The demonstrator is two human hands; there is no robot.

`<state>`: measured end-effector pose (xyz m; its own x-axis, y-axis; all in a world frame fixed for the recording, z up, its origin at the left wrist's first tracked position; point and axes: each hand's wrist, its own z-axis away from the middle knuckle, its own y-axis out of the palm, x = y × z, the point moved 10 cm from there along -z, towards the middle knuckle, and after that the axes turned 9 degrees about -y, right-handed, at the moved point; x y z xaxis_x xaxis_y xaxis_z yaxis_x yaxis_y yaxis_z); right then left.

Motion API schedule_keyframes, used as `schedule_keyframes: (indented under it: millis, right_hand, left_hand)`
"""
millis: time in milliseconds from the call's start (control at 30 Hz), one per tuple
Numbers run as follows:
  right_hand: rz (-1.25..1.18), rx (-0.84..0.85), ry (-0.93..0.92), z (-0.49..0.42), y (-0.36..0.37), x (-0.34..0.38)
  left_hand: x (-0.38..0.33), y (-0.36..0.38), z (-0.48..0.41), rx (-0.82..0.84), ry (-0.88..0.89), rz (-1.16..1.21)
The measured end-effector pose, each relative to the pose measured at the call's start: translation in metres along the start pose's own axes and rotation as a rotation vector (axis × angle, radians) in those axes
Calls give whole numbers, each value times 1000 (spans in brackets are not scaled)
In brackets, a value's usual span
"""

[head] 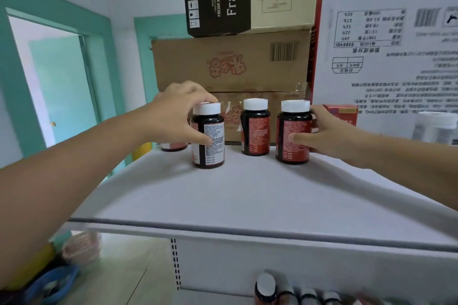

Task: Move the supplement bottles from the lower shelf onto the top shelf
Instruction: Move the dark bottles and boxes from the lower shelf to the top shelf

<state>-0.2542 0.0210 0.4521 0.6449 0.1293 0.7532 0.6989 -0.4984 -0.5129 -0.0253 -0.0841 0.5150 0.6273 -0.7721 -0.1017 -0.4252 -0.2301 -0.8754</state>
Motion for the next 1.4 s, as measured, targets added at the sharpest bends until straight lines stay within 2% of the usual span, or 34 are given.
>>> schedule_keyframes:
  millis: [100,300,900,1067,1200,1267,1400]
  right_hand:
    - [8,-5,-6,-6,3,0]
    - [45,-10,-1,-16,7,-11]
    - [234,83,89,-26,19,-35]
    - [378,127,112,-3,20,-21]
    - [696,175,-10,28,17,12]
    - [796,191,-54,50,17,29]
    - [830,183,-100,95,16,57]
  left_hand:
    - [3,5,-16,-25,-4,-199]
    - [20,13,-35,-29,-56,-319]
    - [43,24,-44,-18,-125,-247]
    - [39,19,-29,-47,-108,-277]
    - [31,1,2,-114,-65,-377]
    - [23,0,23,-75,-28,-414]
    - [-3,7,65,119,33,-239]
